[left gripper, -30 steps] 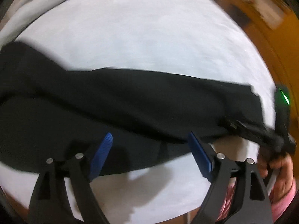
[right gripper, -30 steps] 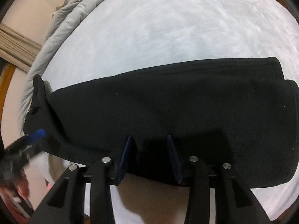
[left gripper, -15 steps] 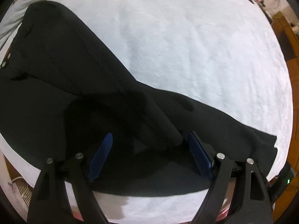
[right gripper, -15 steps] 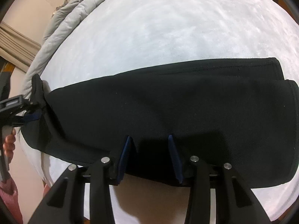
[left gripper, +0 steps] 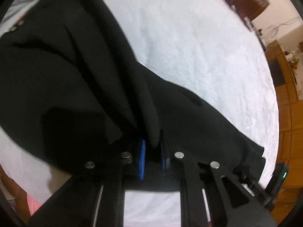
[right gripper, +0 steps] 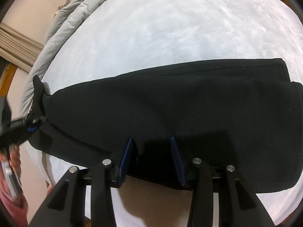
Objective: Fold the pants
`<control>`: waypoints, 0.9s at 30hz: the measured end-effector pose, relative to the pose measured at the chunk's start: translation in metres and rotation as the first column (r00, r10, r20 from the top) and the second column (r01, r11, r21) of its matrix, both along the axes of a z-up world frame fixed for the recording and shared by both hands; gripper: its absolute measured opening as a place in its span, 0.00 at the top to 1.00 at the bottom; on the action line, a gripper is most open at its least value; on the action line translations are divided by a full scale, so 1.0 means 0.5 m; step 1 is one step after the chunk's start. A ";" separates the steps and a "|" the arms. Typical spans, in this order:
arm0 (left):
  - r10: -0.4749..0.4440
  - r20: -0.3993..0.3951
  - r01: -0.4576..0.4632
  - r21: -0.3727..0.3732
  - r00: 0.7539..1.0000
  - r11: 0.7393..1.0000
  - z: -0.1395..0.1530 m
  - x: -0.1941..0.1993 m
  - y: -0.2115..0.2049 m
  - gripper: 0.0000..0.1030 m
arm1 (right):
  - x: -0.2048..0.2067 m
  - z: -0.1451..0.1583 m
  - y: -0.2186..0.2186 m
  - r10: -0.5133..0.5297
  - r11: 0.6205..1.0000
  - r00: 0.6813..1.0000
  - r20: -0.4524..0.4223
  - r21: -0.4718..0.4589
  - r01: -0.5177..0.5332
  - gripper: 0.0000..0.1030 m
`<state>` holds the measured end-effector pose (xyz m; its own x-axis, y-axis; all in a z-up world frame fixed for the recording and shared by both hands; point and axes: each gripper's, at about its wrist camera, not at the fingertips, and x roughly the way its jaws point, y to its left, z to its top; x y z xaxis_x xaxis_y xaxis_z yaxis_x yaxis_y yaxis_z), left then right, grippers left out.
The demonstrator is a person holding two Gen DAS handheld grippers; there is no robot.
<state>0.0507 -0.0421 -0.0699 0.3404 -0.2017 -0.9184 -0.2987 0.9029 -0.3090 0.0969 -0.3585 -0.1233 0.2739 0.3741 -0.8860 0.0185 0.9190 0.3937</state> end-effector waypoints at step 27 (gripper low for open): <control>-0.057 0.112 0.053 0.036 0.992 0.998 -0.019 -0.028 -0.003 0.52 | 0.020 0.012 0.375 0.351 0.931 0.934 0.063 -0.127 -0.342 0.57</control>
